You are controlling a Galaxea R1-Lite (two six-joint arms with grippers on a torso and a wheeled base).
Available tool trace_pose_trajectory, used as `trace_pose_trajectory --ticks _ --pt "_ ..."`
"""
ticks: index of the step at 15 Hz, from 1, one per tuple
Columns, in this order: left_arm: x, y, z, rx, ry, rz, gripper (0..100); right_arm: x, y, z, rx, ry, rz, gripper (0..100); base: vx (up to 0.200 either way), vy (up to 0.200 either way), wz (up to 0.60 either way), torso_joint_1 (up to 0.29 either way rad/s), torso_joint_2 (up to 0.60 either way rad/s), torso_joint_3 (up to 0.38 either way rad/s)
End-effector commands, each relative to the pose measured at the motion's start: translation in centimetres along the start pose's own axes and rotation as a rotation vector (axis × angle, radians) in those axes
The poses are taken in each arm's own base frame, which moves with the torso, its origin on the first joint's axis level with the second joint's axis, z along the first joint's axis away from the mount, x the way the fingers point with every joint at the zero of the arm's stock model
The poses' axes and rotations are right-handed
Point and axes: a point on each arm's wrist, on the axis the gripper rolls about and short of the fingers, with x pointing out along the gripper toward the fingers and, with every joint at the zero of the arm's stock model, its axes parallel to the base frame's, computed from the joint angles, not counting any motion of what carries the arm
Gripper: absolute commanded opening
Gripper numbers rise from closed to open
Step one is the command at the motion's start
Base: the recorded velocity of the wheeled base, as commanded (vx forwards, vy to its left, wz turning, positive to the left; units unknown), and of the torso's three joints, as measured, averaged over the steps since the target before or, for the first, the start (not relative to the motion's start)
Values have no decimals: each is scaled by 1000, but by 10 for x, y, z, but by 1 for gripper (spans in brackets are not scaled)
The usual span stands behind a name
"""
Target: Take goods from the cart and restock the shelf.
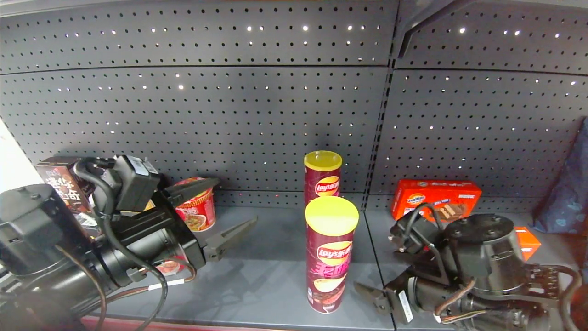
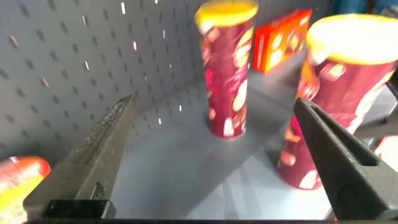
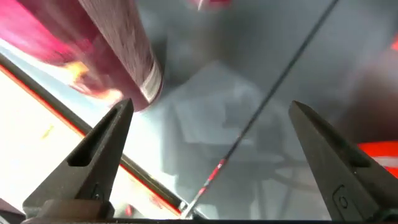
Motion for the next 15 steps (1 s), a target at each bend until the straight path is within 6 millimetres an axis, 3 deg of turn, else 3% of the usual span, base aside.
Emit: trace_pose_trajectory --ticks 1,5,7,9,10,13,14,15 --pt "-19 -5 28 47 -111 32 100 -55 -18 27 62 -212 -56 100 0 0 0 0 0 0" --pt "-74 -15 52 82 -238 284 100 -125 -77 28 196 -404 -356 100 0 0 0 0 0 0" --pt "-117 -17 45 111 -230 433 100 -162 -92 8 246 -462 -540 100 0 0 0 0 0 0" --pt "-142 -29 34 112 -210 480 100 -180 -88 -11 269 -464 -635 100 0 0 0 0 0 0" --pt "-168 -49 17 109 -171 495 100 -194 -81 -36 292 -450 -742 100 0 0 0 0 0 0" --pt "-224 -88 -22 108 -69 700 100 -212 -69 -82 329 -450 -906 100 0 0 0 0 0 0" --pt "-235 -97 -36 105 -22 741 100 -211 -67 -94 316 -441 -910 100 0 0 0 0 0 0" --pt "-233 -93 -37 93 13 797 100 -208 -63 -111 292 -422 -895 100 0 0 0 0 0 0"
